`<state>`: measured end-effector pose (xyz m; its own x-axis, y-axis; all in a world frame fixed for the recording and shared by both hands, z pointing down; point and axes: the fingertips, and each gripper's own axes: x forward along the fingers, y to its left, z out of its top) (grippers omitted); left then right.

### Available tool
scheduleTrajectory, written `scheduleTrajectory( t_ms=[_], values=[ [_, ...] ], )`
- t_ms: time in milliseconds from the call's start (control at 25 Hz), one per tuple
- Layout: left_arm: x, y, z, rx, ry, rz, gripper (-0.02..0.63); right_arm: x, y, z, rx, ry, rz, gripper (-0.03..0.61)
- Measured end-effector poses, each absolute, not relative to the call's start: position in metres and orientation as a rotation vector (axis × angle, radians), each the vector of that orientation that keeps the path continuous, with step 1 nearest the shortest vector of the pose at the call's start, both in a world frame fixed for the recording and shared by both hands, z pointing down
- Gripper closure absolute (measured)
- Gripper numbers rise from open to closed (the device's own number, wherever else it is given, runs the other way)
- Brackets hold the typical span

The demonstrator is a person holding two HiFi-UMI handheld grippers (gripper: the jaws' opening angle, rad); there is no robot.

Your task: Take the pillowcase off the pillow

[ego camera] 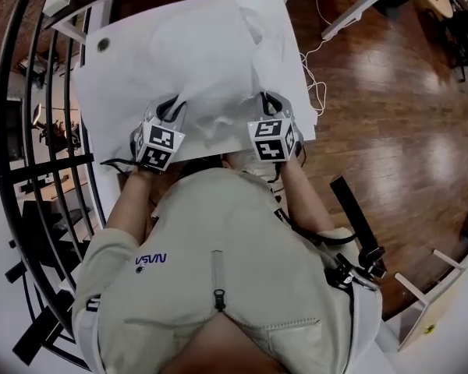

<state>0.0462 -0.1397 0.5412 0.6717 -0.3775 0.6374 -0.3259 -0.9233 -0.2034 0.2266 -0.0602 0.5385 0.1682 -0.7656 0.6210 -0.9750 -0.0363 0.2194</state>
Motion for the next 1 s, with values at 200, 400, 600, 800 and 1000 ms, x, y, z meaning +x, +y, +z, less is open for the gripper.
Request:
scheduleTrajectory(
  t_ms=[200,400,600,800,1000],
  values=[
    [0.039,-0.156,0.507,-2.917,0.714,-0.844,0.571,0.289,-0.009,0.581,1.942,-1.414,0.625,0.572],
    [0.029,-0.169,0.489,-2.987,0.763,-0.694,0.591,0.291,0.022,0.667,1.767,-1.299,0.756,0.572],
    [0.024,-0.177,0.46,-3.061,0.751,-0.509,0.594,0.284,0.014,0.664,1.71,-1.365,0.788,0.559],
    [0.036,-0.155,0.434,-3.113,0.564,-0.443,0.595,0.287,0.003,0.574,1.92,-1.601,0.769,0.426],
    [0.049,-0.093,0.459,-3.236,0.256,-0.538,0.595,0.301,-0.03,0.497,2.034,-1.778,0.633,0.426]
  ],
)
